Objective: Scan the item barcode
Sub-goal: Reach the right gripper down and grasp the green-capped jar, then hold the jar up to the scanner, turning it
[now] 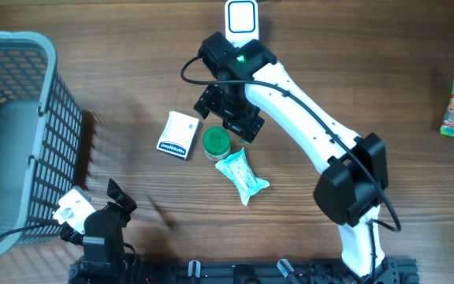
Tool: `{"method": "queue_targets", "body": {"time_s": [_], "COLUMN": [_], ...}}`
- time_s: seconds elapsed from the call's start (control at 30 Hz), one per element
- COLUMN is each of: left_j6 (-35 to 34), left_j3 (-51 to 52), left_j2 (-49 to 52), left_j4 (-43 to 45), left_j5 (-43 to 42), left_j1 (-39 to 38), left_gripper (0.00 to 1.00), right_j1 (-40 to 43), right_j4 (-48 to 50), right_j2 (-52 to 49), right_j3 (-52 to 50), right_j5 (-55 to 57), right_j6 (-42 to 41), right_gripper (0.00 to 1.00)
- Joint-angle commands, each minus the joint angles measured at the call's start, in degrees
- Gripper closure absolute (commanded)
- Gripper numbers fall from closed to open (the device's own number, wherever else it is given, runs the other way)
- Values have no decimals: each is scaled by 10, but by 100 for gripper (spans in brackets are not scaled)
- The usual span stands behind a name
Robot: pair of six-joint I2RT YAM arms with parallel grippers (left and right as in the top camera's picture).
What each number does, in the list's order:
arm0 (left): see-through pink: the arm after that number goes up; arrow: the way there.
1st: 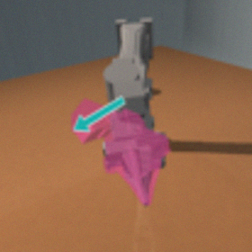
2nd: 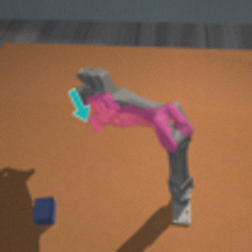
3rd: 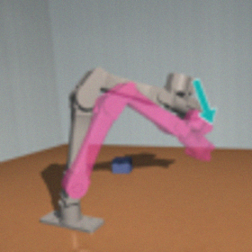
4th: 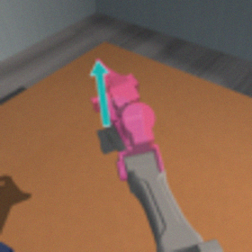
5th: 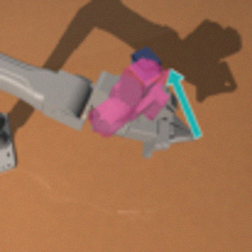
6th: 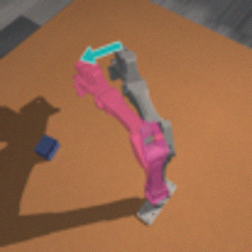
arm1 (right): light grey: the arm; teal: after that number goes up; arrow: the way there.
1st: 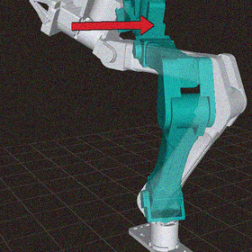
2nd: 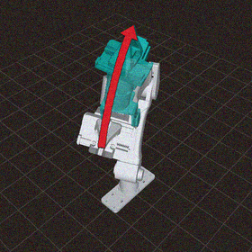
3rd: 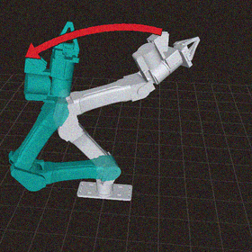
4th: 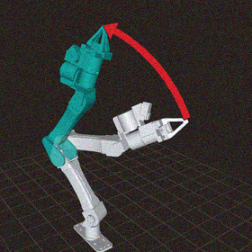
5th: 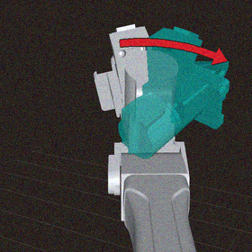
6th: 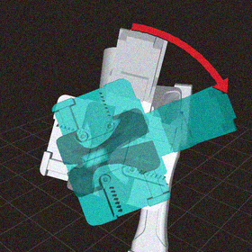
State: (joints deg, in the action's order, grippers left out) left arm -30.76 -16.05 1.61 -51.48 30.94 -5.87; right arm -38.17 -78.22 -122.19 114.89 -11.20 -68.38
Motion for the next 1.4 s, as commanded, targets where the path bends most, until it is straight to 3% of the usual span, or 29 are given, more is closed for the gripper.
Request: {"method": "queue_targets", "body": {"time_s": [0.0, 0.23, 0.3, 0.43, 0.57, 0.7, 0.83, 0.93, 0.97, 1.03, 1.1, 1.17, 1.27, 1.37], "left_j6": [-1, -1, -1, -1, -1, -1, -1, -2, -1, -1, -2, -1, -1, -2], "left_j3": [0, 0, 0, 0, 0, 0, 0, 0, 0, 0, 0, 0, 0, 0], "left_j2": [-3, -3, -3, -3, -3, -3, -3, -3, -3, -3, -3, -3, -3, -3], "left_j4": [-1, -1, -1, -1, -1, -1, -1, -1, -1, -1, -1, -1, -1, -1], "left_j5": [-1, -1, -1, -1, -1, -1, -1, -1, -1, -1, -1, -1, -1, -1], "left_j1": [3, 3, 3, 3, 3, 3, 3, 3, 3, 3, 3, 3, 3, 3], "left_gripper": [0, 0, 0, 0, 0, 0, 0, 0, 0, 0, 0, 0, 0, 0], "right_j1": [-9, -28, -32, -33, -19, 28, 53, 47, 43, 37, 42, 50, 65, 84], "right_j4": [-3, 2, 2, 4, 13, 17, 36, 4, -14, -70, -141, -133, -86, -39], "right_j2": [-45, -115, -116, -115, -115, -114, -113, -111, -106, -98, -96, -95, -96, -96], "right_j3": [-2, -2, -2, -2, -2, 3, 22, 81, 103, 163, 212, 212, 189, 123], "right_j5": [37, 22, 22, 22, 28, 124, 194, 182, 166, 156, 153, 90, 77, 77], "right_j6": [-21, 9, 11, 95, 332, 628, 706, 698, 695, 619, 386, 257, 151, 127], "right_gripper": [0, 2, 11, 33, 45, 41, 37, 19, 0, 0, 0, 0, 0, 0]}}
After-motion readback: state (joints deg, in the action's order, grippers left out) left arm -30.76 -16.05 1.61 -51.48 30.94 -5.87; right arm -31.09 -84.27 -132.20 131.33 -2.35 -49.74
